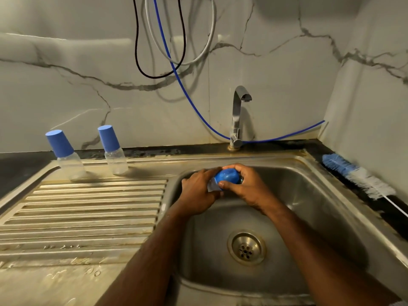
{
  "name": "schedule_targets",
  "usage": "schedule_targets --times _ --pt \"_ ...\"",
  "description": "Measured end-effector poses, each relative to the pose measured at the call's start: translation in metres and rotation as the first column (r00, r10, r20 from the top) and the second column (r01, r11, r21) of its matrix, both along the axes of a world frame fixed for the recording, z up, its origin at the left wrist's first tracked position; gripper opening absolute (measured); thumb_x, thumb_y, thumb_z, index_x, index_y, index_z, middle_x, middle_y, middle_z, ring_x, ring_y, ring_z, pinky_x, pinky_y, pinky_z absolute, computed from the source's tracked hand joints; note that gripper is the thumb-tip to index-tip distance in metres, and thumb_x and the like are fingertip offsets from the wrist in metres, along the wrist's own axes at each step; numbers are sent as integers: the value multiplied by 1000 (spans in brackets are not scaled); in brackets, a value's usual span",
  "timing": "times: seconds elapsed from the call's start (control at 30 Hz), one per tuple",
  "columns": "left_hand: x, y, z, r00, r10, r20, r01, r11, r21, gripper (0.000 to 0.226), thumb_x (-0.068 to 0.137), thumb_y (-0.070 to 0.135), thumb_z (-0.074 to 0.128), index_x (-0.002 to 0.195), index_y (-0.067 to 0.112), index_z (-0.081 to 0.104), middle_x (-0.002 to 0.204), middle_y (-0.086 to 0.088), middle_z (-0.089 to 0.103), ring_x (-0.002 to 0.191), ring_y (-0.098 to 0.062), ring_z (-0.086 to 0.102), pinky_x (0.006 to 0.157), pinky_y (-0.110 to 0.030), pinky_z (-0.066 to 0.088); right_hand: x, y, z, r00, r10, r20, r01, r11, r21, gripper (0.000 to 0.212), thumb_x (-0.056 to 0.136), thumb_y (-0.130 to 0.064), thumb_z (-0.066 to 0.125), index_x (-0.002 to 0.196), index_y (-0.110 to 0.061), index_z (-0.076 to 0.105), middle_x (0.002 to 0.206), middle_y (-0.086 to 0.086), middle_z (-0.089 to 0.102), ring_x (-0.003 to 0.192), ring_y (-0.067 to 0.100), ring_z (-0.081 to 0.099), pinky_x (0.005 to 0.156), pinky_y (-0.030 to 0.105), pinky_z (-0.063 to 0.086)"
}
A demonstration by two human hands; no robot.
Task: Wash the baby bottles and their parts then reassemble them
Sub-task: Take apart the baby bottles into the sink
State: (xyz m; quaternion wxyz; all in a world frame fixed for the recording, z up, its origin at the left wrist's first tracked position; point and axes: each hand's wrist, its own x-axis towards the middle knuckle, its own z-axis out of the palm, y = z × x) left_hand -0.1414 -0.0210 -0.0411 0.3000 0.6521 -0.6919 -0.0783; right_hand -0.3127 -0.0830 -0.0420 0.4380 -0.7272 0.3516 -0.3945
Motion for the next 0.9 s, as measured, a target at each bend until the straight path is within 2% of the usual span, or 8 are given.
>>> schedule_targets --times 0.13,0.3,0.43,0.53,0.63,0.7,0.8,0.9 --pt "7 -1 1 1000 -15 -28 16 999 39 79 88 38 75 155 29 34 146 0 52 135 -20 46 116 -50 31 1 0 -2 998 59 28 -59 998 -3 49 80 -19 83 123 -27 62 121 -5 64 110 14 64 92 30 57" --pt "10 0 -1 998 -45 -54 49 995 85 82 88 37 75 157 28 31 152 -2 48 140 -20 43 120 -43 30 -4 0 -3 991 133 -28 -132 991 21 51 82 -15 81 125 -29 59 129 -7 59 115 13 62 95 31 56" --pt "13 3 -9 1000 -7 -26 9 997 76 79 78 39 84 146 25 47 138 0 57 123 -15 50 101 -27 38 -8 -1 -4 975 140 -174 -141 990 7 45 79 -17 84 117 -31 63 120 -10 63 108 13 65 89 30 58" --pt "10 5 -11 999 34 36 -35 999 21 65 74 45 85 130 27 59 120 5 63 103 -9 52 85 -25 38 -10 0 -7 969 84 -234 -89 996 -14 44 76 -23 87 113 -30 64 116 -8 64 103 13 64 85 30 59" --pt "7 6 -10 1000 3 2 -3 1000 -3 62 80 51 79 133 25 59 121 5 66 108 -12 59 93 -29 42 -12 0 -4 978 40 -204 -47 998 -30 42 73 -32 88 108 -31 66 112 -9 65 100 11 64 79 23 56" --pt "7 7 -8 998 -47 -34 47 999 7 61 84 48 77 136 24 57 124 3 66 108 -10 58 91 -26 41 -14 0 -1 977 72 -202 -76 997 -9 39 75 -31 87 109 -31 66 113 -8 65 102 12 64 81 25 57" --pt "7 7 -6 995 -73 -61 74 997 19 61 88 42 75 142 26 52 131 3 61 110 -3 47 96 -27 35 -15 0 -1 978 99 -185 -100 995 2 37 78 -26 85 109 -30 65 114 -6 64 103 14 64 86 32 58" --pt "5 6 -5 995 -72 -69 74 997 32 61 90 40 72 145 31 47 130 9 53 113 0 37 99 -27 28 -19 -1 1 983 83 -162 -88 996 -23 37 80 -22 84 110 -30 64 114 -10 63 103 12 63 86 30 58"
